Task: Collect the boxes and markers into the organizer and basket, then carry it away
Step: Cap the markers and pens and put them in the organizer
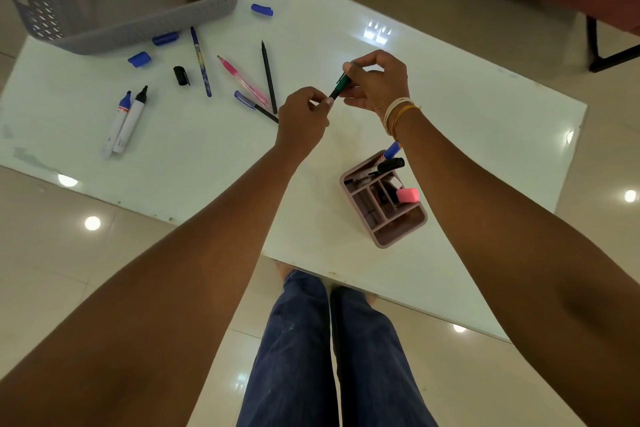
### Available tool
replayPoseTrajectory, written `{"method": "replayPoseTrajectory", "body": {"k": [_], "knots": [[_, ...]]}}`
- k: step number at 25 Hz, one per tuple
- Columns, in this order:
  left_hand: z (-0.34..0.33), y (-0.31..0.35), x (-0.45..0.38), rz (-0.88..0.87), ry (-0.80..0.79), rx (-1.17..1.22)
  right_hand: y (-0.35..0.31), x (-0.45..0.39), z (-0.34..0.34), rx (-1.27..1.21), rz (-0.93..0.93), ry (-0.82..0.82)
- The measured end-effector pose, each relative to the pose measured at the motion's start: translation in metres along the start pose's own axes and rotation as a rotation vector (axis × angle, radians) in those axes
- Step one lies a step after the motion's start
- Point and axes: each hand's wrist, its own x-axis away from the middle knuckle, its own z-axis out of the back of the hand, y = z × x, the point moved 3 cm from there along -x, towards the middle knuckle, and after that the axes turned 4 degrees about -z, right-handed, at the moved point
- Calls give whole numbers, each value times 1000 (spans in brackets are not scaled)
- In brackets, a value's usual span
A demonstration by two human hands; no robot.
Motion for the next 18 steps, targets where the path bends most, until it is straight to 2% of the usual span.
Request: {"method": "replayPoseTrajectory", "body": {"k": [6, 9, 13, 15, 18], "knots": [[4, 3, 13, 240, -113, 469, -3, 18, 10, -64, 76, 10], [3, 6, 23, 278, -181, 606, -7, 28, 16, -84, 130, -14], [-2, 17, 39, 178, -195, 528, -12, 42, 30, 15, 213, -22], [-10, 25, 47, 155, -191, 429, -9, 55, 40, 71, 332, 72], [-23, 22, 60, 216, -38, 403, 2, 79, 53, 181, 538, 213]]}}
